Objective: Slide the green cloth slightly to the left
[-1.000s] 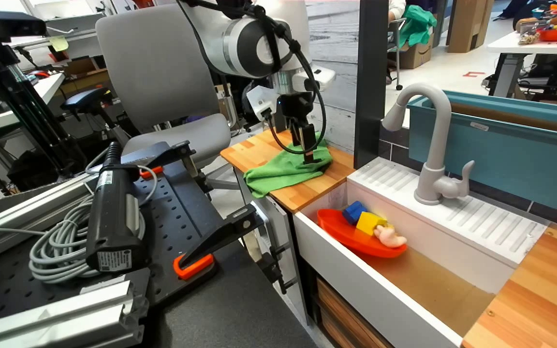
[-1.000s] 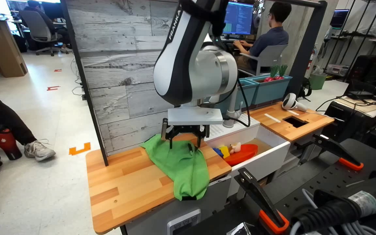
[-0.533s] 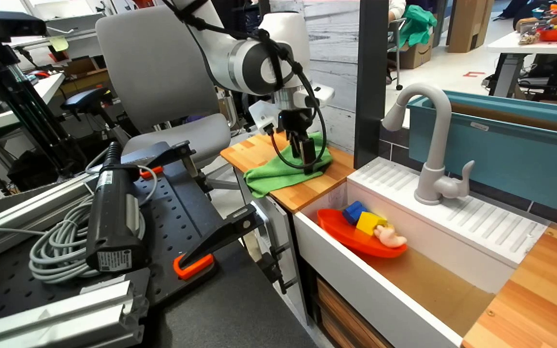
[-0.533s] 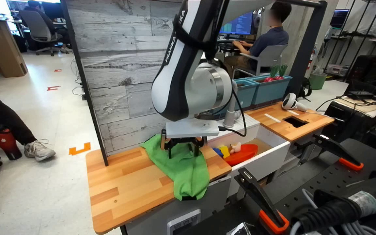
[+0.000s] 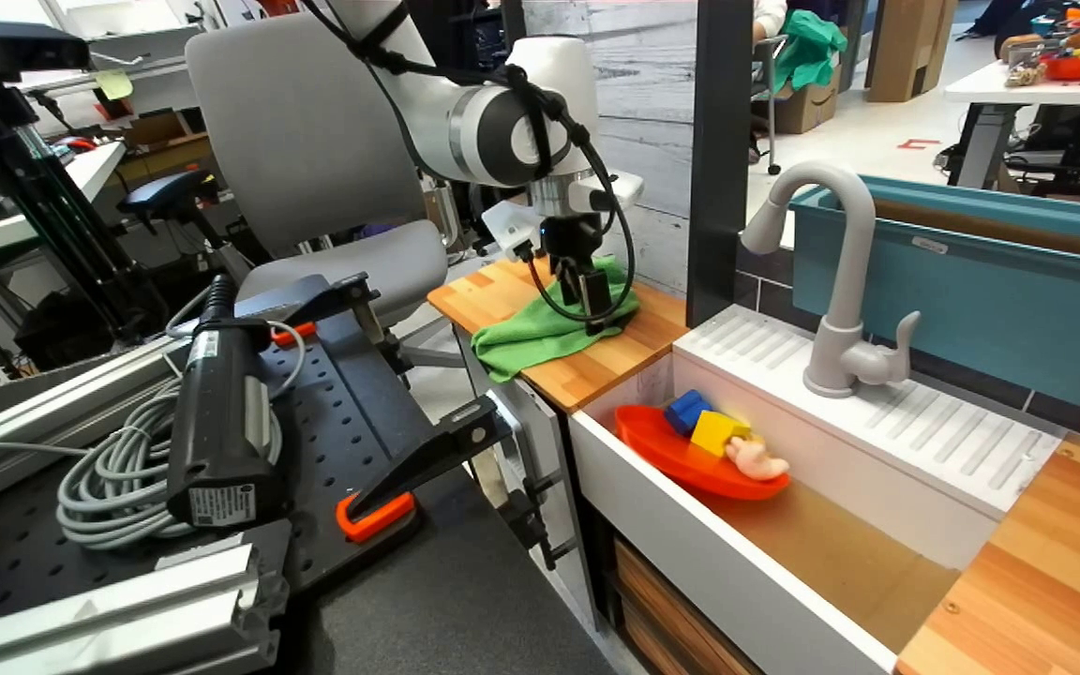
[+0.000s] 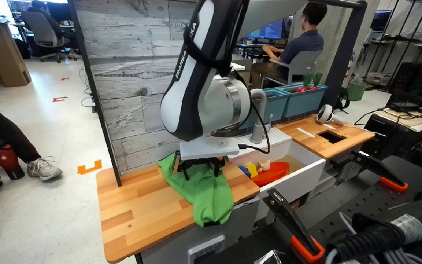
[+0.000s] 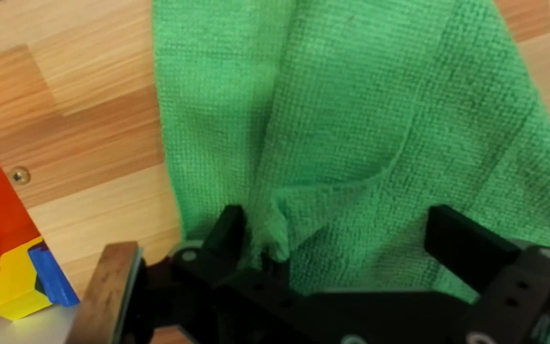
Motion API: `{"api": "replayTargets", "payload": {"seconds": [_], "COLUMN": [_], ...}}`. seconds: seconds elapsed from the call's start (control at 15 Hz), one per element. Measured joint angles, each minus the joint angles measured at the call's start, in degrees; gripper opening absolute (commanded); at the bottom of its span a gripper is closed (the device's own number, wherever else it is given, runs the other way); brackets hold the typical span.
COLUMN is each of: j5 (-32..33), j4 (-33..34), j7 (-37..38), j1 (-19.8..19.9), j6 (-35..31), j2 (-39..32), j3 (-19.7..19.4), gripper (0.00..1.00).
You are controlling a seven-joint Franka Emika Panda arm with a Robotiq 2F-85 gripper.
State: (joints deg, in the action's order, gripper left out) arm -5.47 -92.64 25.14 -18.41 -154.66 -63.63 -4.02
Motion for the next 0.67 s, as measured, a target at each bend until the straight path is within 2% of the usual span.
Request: {"api": "replayTargets", "payload": {"seconds": [0.67], "j5": [2.88], "j4": [2.12], "j7": [0.0], "j1": [-5.78], "j6": [0.74], "j2": [-2.55], "j3": [-0.02], "gripper": [1.0]}}
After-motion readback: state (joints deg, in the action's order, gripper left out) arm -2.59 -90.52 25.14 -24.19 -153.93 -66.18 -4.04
